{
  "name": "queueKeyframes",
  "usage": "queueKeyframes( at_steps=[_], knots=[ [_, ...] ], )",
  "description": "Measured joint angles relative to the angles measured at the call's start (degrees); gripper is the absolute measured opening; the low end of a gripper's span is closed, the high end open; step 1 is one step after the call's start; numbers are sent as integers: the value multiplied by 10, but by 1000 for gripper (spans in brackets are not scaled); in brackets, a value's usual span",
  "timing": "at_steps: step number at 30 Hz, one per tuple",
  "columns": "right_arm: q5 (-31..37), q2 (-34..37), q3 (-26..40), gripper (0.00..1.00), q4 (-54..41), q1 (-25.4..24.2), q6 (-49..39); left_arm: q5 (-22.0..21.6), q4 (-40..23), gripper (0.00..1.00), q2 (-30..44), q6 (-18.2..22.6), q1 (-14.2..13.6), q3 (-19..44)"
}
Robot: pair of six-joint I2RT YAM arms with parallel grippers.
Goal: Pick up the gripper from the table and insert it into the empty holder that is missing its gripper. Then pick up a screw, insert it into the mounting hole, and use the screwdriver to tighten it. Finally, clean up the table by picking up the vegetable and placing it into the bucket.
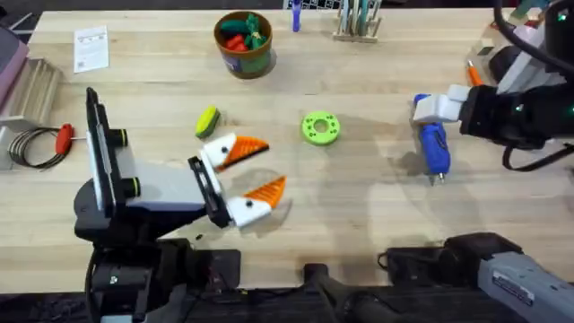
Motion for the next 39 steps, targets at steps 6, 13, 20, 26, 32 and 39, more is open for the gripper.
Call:
queueKeyframes(
  at_steps=[6, 13, 20, 26, 32, 39],
  knots=[
    [25, 0, 0, 992, 1, 0, 0, -1, 0, 14, 0, 2, 0, 0],
    [39, 0, 0, 992, 10, 0, 0, -1, 0, 16, 0, 2, 0, 0],
    [41, 7, 0, 992, 23, -13, -2, -1, 0, 15, 0, 2, 0, 0],
    [40, 58, 0, 992, 63, -43, -42, -1, 0, 15, 0, 2, 0, 0],
    [-5, 125, 1, 992, 110, -102, -117, -1, 0, 15, 0, 2, 0, 0],
    [-35, 257, 44, 992, 112, -149, -204, -1, 0, 15, 0, 2, 0, 0]
  ],
)
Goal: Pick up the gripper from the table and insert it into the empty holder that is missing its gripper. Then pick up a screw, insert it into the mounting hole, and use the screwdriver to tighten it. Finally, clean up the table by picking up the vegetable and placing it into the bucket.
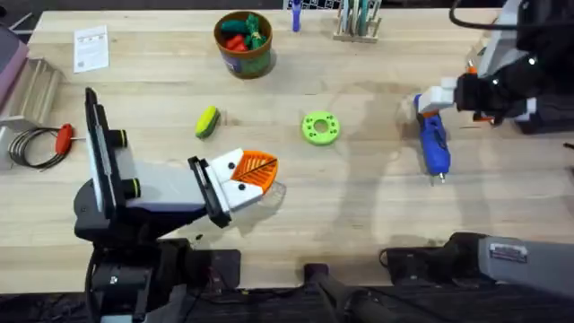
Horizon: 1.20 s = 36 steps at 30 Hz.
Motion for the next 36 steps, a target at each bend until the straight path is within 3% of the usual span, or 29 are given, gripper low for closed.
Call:
queueKeyframes(
  at_steps=[5, 12, 29, 31, 36],
  knots=[
    [-5, 58, 39, 992, 12, 0, -47, 0, 0, 15, 0, 0, 0, 0],
    [-12, 119, 41, 991, 21, 0, -68, 0, 0, 15, 0, 0, 0, 0],
    [-27, 184, 46, 981, 35, 0, -80, 0, 0, 15, 0, 0, 0, 0],
    [-27, 184, 46, 828, 36, 0, -84, 0, 0, 15, 0, 0, 0, 0],
    [-24, 185, 46, 128, 36, -1, -89, 0, 0, 15, 0, 0, 0, 0]
  ],
)
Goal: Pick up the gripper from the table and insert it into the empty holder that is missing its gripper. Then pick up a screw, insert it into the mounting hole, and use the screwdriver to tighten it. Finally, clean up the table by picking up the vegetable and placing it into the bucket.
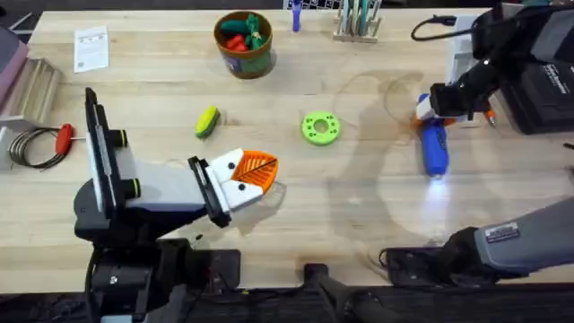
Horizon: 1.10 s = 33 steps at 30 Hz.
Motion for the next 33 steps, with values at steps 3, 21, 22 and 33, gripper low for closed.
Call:
queueKeyframes(
  at_steps=[3, 21, 22, 33],
  knots=[
    [-2, 2, 0, 21, -1, 0, 3, 0, 0, 15, 0, 0, 0, 0],
    [-20, -55, 104, 23, -44, 46, 6, 0, 0, 15, 0, 0, 0, 0],
    [-25, -65, 119, 23, -44, 54, 8, 0, 0, 15, 0, 0, 0, 0],
    [-48, -167, 222, 23, 25, 137, 66, 0, 0, 15, 0, 0, 0, 0]
  ],
)
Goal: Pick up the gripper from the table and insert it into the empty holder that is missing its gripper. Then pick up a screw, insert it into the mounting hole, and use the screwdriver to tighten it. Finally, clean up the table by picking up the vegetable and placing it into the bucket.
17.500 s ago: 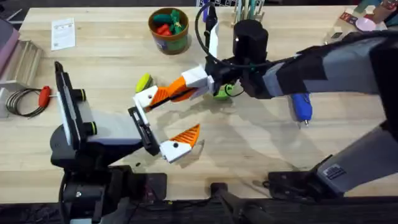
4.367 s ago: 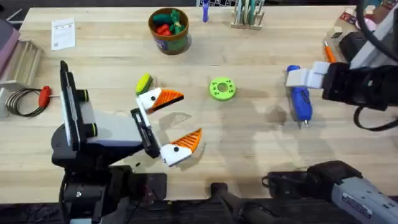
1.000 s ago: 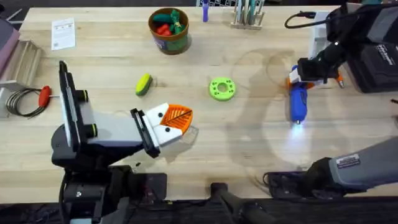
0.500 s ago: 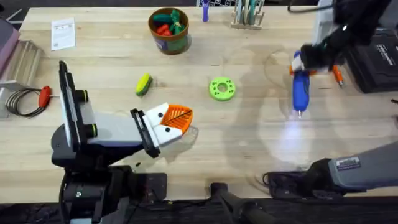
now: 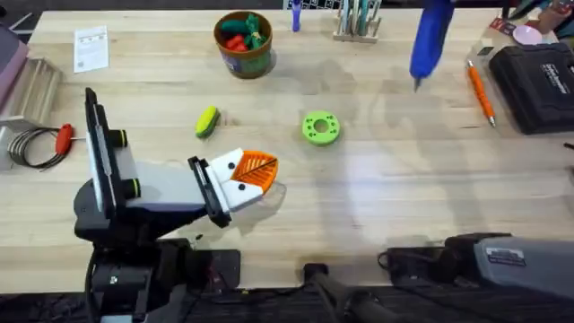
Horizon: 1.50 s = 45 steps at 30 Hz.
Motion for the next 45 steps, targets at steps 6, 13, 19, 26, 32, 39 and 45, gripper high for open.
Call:
queueKeyframes(
  at_steps=[6, 13, 19, 26, 32, 39, 45],
  knots=[
    [-48, -67, 0, 23, 63, 33, 18, 0, 0, 15, 0, 0, 0, 0],
    [-80, -114, -9, 22, 134, 84, 36, 0, 0, 15, 0, 0, 0, 0],
    [-113, -141, -115, 22, 304, 126, 69, 0, 0, 15, 0, 0, 0, 0],
    [-231, -141, -268, 22, 580, 133, 146, 0, 0, 15, 0, 0, 0, 0],
    [-335, -141, -364, 22, 795, 134, 233, 0, 0, 15, 0, 0, 0, 0],
    [-420, -120, -382, 22, 921, 190, 298, 0, 0, 15, 0, 0, 0, 0],
    [-445, -101, -383, 22, 961, 249, 312, 0, 0, 15, 0, 0, 0, 0]
  ],
)
